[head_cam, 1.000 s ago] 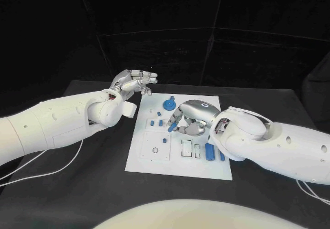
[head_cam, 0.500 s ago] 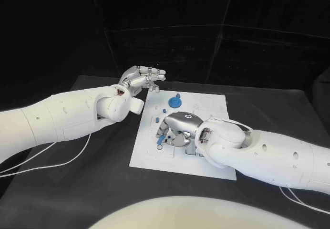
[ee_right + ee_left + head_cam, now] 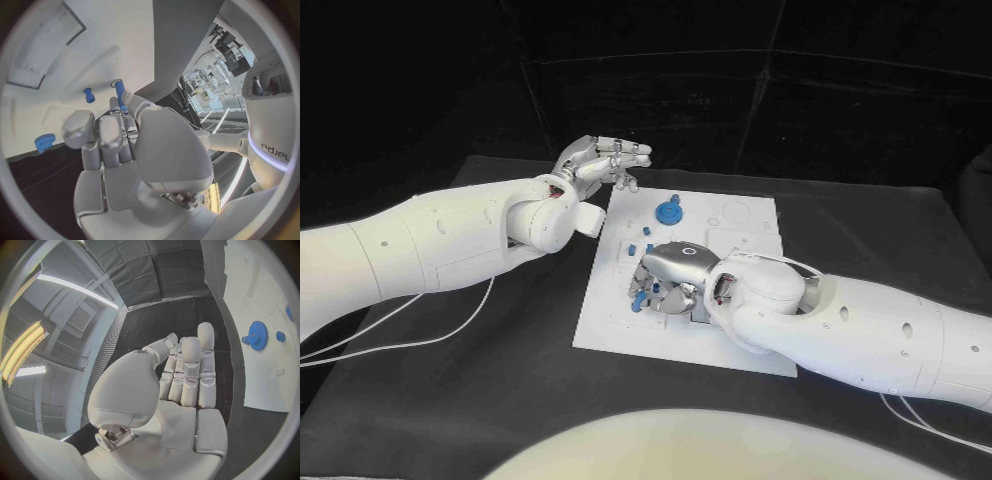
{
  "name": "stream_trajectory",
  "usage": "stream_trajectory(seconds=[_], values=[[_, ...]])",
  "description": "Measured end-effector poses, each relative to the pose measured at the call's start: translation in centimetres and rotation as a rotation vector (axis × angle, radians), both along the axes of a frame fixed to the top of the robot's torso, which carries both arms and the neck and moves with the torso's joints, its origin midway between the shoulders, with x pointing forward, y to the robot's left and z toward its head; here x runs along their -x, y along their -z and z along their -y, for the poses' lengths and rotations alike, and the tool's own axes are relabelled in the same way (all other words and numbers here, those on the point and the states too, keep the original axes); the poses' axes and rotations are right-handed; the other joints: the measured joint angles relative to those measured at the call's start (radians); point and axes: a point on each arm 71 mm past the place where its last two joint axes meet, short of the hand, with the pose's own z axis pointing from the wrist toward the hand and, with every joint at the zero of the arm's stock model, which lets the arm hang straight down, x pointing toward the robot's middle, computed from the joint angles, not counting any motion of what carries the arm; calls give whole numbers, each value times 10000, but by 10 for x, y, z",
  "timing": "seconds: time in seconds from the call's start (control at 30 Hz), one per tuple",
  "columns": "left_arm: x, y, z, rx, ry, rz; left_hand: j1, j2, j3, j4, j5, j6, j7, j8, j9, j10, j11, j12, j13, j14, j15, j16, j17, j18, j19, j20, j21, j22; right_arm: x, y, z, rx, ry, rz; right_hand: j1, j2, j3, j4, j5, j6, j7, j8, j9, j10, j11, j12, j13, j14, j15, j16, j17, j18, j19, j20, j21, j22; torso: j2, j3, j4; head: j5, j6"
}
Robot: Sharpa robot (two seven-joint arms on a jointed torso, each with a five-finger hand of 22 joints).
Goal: Assemble the parts on the task board
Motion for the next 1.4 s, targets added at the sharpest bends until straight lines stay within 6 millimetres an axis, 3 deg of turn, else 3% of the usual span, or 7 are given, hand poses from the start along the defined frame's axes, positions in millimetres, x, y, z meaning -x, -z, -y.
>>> stream_trajectory(seconds=[0.37,0.53,0.7,0.87,1.07,1.17,1.4], values=[[0,0,0,-3,-2,-5,0,0,0,0,0,0,0,0,0,0,0,0,0,0,0,0,0,0,0,0,0,-8,0,2,-3,257,-22,144,0,0,25,-26,37,-5,-4,-7,-25,-1,1,-2,4,0,0,0,1,1,0,0,0,0,-1,-3,-1,15,-23],[0,0,0,-3,3,-8,0,0,0,0,0,0,0,0,0,0,0,0,0,0,0,0,0,0,0,0,0,-7,1,3,-6,440,-46,276,-54,-54,50,-51,37,-11,-10,-7,-28,-1,1,-40,11,0,0,0,1,0,0,0,0,1,-3,-5,-1,95,-29],[0,0,0,-6,0,-12,0,0,0,0,0,0,0,0,1,0,0,0,0,0,0,0,0,0,0,0,0,-7,2,4,-9,605,-126,494,-96,-96,168,-82,37,-88,61,-66,-28,-37,37,-98,25,0,0,0,-18,1,0,0,0,-11,-11,-2,-8,105,-18],[0,0,0,-5,7,-16,0,0,0,0,0,0,0,64,0,-73,1,58,9,0,0,0,-33,0,0,0,0,-7,5,6,-11,731,-261,644,-294,-291,261,-115,95,-200,164,-122,-29,-164,164,-195,11,0,0,0,-65,0,-38,38,0,-39,-12,-11,-8,79,-12],[0,0,0,-5,10,-21,0,0,0,0,0,0,0,65,0,-73,1,58,8,0,0,0,-33,0,0,0,0,-6,8,12,-11,892,-347,581,-1024,-885,-107,97,147,-1064,454,-178,-76,-1131,446,-270,-17,0,255,0,-140,0,-179,253,-85,-275,-17,-14,-8,76,-12],[0,0,0,-7,9,-24,0,0,0,0,0,0,0,67,0,-73,1,58,8,0,0,0,-33,0,0,0,0,-15,8,12,-11,861,-374,586,-1175,-955,-387,124,147,-1353,480,-178,-76,-1328,488,-242,-1,0,254,0,-142,-1,-214,288,-143,-341,-17,-13,-8,85,-5],[0,0,0,-7,12,-29,0,0,-28,-28,0,0,0,70,0,-73,1,58,7,-36,36,0,-52,0,0,0,0,-14,7,9,-9,366,-315,731,-1224,-930,-1477,161,611,-3087,519,-178,-61,-2412,509,-131,26,-36,290,0,-365,0,-310,372,-351,-672,-13,-9,-8,49,42]])
